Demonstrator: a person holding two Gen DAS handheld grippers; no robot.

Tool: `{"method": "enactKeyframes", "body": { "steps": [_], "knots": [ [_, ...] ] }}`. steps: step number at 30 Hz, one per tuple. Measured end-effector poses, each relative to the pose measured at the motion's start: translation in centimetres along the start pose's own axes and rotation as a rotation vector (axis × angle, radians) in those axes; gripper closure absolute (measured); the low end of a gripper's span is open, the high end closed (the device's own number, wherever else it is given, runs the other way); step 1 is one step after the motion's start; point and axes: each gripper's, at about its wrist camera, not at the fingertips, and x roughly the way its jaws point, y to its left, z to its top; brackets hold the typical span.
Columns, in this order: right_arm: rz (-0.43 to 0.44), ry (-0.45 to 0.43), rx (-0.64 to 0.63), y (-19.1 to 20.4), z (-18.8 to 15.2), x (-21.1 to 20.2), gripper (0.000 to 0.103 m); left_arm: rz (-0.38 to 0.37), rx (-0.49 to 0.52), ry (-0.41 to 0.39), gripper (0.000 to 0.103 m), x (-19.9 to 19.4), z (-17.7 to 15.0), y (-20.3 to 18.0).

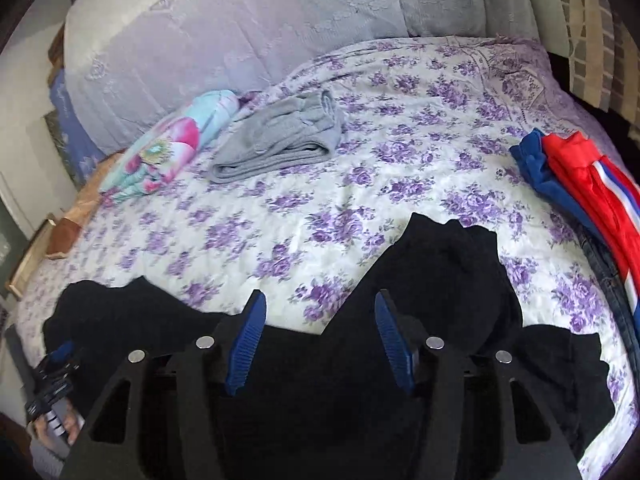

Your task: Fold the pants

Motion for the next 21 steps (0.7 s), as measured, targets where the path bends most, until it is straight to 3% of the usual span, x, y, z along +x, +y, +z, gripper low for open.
{"method": "enactKeyframes", "body": {
  "steps": [2,4,6,8,9,10,12,16,21],
  "knots": [
    [-0.097,0.006,-0.067,1.6,0.4,2.8,0.038,0.016,0.036,0.0,0.005,0.1,-0.1,-0.4],
    [-0.24,0.041,-0.151,2.6,0.0,5.3,0.038,-0.015,0.021,-0.008,0.005,-0.1,-0.1,0.3],
    [-0.31,0.08,-0.161,2.0,-0.7,6.9,0.04,-0.06,0.002,-0.024,0.005,-0.3,-0.1,1.1],
    [-0.326,0.113,-0.168,1.0,-1.8,7.9,0.049,-0.092,-0.009,-0.038,0.005,-0.5,-0.2,1.5],
    [-0.306,0.114,-0.171,0.7,-2.1,8.0,0.059,-0.103,-0.013,-0.042,0.005,-0.5,-0.3,1.6],
    [-0.264,0.108,-0.158,0.2,-2.2,7.9,0.076,-0.108,-0.014,-0.043,0.005,-0.5,-0.3,1.5],
    [-0.217,0.082,-0.125,-0.6,-2.1,6.9,0.095,-0.115,-0.015,-0.047,0.005,-0.5,-0.2,1.4],
    [-0.107,0.003,-0.033,-2.4,-2.0,3.8,0.099,-0.122,-0.016,-0.049,0.005,-0.6,-0.3,1.3],
    [0.093,-0.133,0.236,-7.8,-3.2,-2.6,0.1,-0.116,-0.014,-0.046,0.005,-0.5,-0.3,1.3]
  ]
}}
